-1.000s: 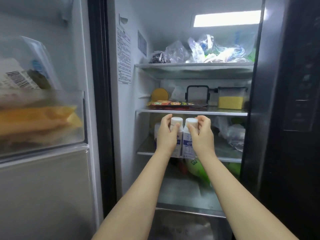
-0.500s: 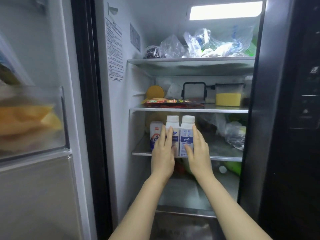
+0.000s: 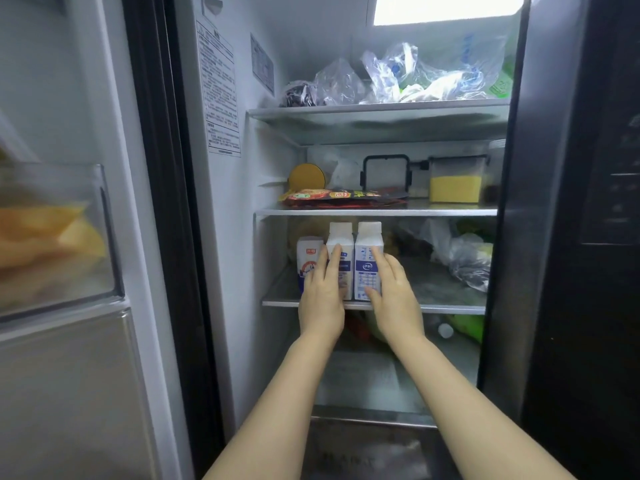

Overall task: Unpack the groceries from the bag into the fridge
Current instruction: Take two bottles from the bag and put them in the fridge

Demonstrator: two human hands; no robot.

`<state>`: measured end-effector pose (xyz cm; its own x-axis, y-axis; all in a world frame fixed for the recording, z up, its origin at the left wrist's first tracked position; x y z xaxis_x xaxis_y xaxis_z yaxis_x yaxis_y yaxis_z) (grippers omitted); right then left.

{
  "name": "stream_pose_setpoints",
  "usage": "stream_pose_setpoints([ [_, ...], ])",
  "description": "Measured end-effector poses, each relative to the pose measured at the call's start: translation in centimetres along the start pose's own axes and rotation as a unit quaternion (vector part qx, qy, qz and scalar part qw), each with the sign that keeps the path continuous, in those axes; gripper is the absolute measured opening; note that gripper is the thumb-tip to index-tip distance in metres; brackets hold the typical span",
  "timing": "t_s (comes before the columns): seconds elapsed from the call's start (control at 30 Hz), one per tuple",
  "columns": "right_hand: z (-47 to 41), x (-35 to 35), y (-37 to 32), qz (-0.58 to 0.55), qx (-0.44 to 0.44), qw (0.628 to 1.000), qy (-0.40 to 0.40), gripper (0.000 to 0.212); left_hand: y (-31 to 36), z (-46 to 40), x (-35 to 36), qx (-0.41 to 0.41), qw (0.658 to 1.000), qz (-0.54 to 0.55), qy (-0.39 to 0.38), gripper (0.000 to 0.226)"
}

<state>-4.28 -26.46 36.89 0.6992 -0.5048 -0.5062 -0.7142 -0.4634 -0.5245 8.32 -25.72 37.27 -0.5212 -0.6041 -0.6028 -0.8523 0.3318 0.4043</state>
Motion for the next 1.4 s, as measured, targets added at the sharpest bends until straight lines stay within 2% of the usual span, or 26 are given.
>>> stream_pose_setpoints([
  [0.37, -1.2, 0.8, 0.8, 0.021, 0.013, 1.000, -0.018, 0.077, -0.5, -1.7, 1.1, -0.013, 1.000, 0.024, 0.003, 0.075],
  [0.57, -1.0, 1.0, 0.6, 0.052, 0.000, 0.998, -0.026, 0.074, 0.1, -1.1, 1.0, -0.011, 1.000, -0.009, -0.004, 0.078],
  [0.8, 0.6, 0.6, -0.1, 0.099, 0.004, 0.993, -0.060, 0.060, -0.2, 0.6, 0.6, -0.005, 0.998, -0.049, 0.024, 0.059],
  [0.93, 2.5, 0.4, -0.2, 0.167, -0.030, 0.983, -0.071, 0.044, -0.1, 2.8, 0.3, 0.007, 0.993, -0.115, -0.006, 0.047],
  [1.07, 5.5, 0.3, 0.2, 0.233, -0.053, 0.967, -0.085, 0.053, -0.2, 6.2, 0.4, 0.021, 0.984, -0.170, -0.039, 0.045],
  [1.13, 7.2, 0.2, 0.2, 0.232, -0.061, 0.967, -0.086, 0.049, -0.2, 8.2, 0.3, 0.024, 0.980, -0.196, -0.025, 0.044],
  [1.23, 10.3, 0.6, 1.1, 0.212, -0.059, 0.970, -0.101, 0.045, -0.6, 11.4, 0.2, -0.002, 0.970, -0.239, -0.044, 0.049],
  [1.4, 16.8, 1.4, 2.4, 0.209, -0.067, 0.961, -0.168, 0.047, -1.3, 17.8, 1.1, -0.049, 0.959, -0.257, -0.108, 0.047],
])
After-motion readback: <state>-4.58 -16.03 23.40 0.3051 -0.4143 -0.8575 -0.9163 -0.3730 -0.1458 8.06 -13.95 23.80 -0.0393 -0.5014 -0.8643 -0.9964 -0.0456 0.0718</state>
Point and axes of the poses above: each hand's wrist, its own z-axis away from the middle knuckle, its own x-axis out of the palm, y = z × x, the point moved 4 cm from there along -z, towards the middle knuckle, and after that the axes turned 3 degrees about x, right-handed, at the moved point
